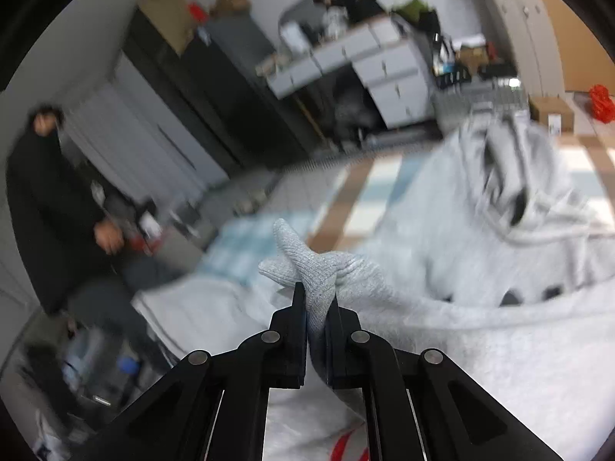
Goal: Fold large clothes
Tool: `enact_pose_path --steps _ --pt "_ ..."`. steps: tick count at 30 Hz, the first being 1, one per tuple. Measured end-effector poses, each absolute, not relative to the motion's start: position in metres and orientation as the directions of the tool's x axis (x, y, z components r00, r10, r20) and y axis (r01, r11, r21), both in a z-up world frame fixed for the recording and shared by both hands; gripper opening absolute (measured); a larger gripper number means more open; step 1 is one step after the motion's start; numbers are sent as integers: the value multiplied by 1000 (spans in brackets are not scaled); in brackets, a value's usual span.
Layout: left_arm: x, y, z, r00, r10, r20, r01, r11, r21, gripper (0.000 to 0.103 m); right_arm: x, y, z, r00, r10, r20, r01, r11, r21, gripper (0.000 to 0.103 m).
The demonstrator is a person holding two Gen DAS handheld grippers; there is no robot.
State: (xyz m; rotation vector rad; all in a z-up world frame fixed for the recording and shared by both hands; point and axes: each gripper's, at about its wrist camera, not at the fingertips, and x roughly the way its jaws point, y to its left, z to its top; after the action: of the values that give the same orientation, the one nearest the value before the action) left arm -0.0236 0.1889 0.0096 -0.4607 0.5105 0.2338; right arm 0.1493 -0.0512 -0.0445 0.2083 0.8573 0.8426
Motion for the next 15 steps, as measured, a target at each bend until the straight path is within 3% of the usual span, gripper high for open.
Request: enact_pose_path --steps 3,9,11,14,15 --pt "-23 190 9 848 94 -521 -322 872 -367 102 142 -29 -68 335 673 -659 -583 698 416 7" --pt "-27 188 11 858 78 -507 -299 880 -370 102 114 -5 -77 366 589 -721 -644 720 261 10" --pt "-27 189 12 858 82 -507 -300 881 -366 102 103 0 -78 358 565 -744 -664 714 222 15" --pt "-29 193 12 861 90 -500 -309 874 -374 102 79 5 -80 319 594 -738 -703 671 236 55" --pt "-31 195 13 864 93 -494 -312 870 -381 102 71 6 -78 320 602 -732 -711 663 235 76"
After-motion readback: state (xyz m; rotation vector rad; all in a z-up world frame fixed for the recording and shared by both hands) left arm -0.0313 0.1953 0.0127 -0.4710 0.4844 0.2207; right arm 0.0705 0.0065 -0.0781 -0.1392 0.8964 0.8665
